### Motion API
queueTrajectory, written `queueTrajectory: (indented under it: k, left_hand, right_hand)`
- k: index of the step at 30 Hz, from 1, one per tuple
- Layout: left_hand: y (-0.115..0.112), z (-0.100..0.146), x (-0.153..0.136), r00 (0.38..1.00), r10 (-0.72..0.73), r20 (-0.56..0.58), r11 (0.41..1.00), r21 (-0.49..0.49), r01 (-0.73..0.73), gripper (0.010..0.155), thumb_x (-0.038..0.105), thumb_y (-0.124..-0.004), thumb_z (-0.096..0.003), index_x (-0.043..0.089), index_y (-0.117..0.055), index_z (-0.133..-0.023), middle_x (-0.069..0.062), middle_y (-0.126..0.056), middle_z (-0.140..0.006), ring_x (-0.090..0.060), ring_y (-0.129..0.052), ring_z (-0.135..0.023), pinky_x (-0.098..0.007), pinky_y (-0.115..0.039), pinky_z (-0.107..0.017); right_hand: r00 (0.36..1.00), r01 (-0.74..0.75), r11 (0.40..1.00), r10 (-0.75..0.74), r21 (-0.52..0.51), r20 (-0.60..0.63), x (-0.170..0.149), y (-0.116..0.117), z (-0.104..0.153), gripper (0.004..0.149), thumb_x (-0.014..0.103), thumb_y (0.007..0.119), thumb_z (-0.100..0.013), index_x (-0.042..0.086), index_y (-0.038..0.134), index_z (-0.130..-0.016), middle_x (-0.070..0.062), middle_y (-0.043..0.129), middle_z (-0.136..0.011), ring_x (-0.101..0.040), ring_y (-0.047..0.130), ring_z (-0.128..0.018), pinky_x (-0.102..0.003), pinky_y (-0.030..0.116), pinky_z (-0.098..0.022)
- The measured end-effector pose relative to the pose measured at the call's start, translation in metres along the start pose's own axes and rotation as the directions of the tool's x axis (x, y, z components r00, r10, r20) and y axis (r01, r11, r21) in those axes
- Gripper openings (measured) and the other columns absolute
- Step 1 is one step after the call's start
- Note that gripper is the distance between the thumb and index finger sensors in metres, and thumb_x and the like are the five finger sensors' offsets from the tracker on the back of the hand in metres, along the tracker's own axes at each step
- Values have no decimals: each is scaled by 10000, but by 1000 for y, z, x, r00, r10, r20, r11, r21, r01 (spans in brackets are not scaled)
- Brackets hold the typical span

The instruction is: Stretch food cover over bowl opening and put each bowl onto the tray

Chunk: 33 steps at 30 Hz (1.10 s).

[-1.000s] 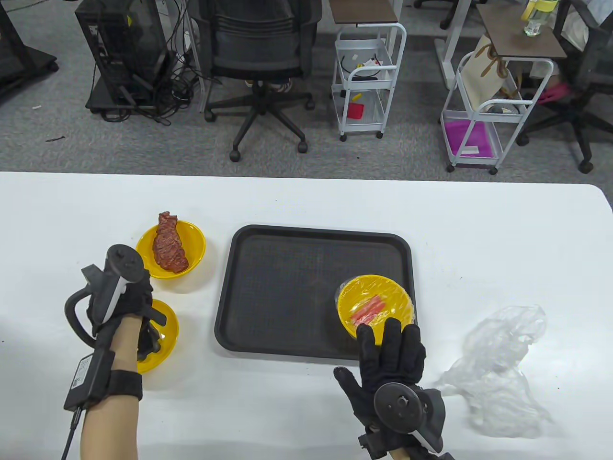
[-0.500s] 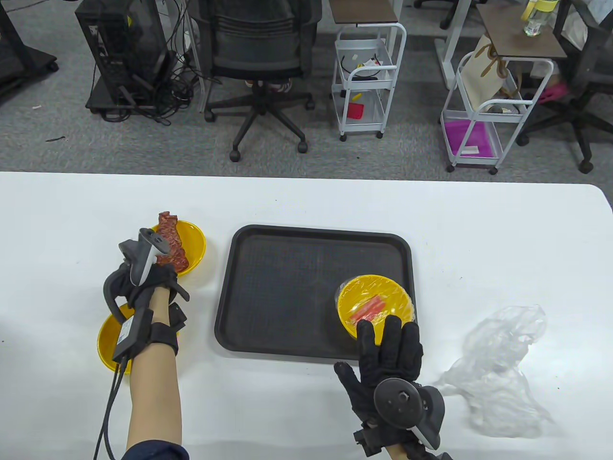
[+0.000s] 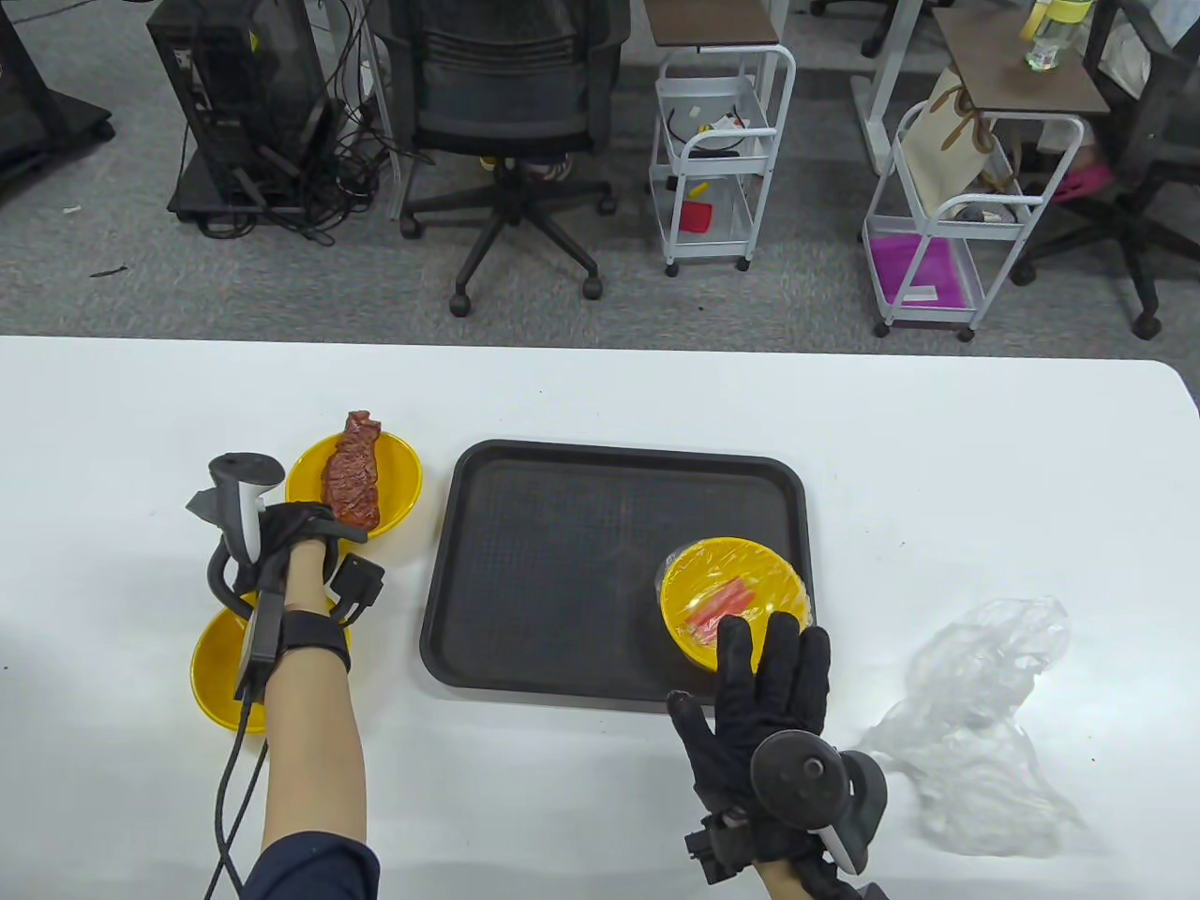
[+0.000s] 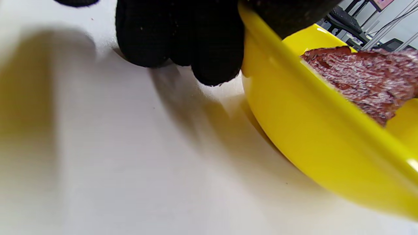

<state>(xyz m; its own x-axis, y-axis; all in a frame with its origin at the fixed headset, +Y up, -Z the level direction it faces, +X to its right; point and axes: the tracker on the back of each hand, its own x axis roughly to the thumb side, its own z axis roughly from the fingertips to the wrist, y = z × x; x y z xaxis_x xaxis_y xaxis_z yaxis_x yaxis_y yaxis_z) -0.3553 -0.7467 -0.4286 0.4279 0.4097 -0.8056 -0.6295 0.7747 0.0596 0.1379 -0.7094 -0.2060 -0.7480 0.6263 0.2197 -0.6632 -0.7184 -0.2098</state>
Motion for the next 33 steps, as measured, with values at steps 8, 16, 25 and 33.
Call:
queueTrajectory:
  k: [8, 16, 25, 33]
  left_hand:
    - [18, 19, 3, 988, 18, 155, 996, 87, -32, 452, 346, -680, -472, 18, -940, -644, -189, -807, -896, -417, -802, -777, -768, -504, -559]
    - [59, 102, 11, 882, 26, 470, 998, 46, -53, 454, 344, -685, -468, 11, -947, -631, -180, -813, -896, -412, -809, -773, -770, -506, -560]
    - [36, 196, -44, 690, 9, 724, 984, -129, 123, 455, 340, -694, -470, 0, -954, -625, -189, -822, -891, -420, -814, -765, -767, -512, -563]
    - [-35, 236, -92, 563, -108, 820, 958, -66, 280, 455, 334, -695, -467, -6, -956, -619, -191, -824, -887, -422, -816, -761, -758, -525, -564]
  right_hand:
    - [1000, 21, 1000, -21, 1, -19, -2, 0, -2, 783, 545, 623, -514, 294, 155, -1090, -157, -35, -1080, -441, -188, -927, -681, 73, -644]
    - [997, 58, 998, -57, 15, -45, -7, 1, 0, 779, 544, 625, -513, 288, 173, -1093, -162, -19, -1083, -446, -173, -931, -681, 79, -645]
    - [969, 180, 983, -183, -35, -164, -24, -8, 2, 767, 531, 632, -509, 255, 232, -1103, -183, 38, -1091, -464, -126, -943, -679, 103, -646]
    - [961, 201, 977, -212, -76, -178, -28, -16, 6, 763, 529, 631, -508, 251, 243, -1104, -185, 44, -1090, -467, -119, -943, -676, 109, -648]
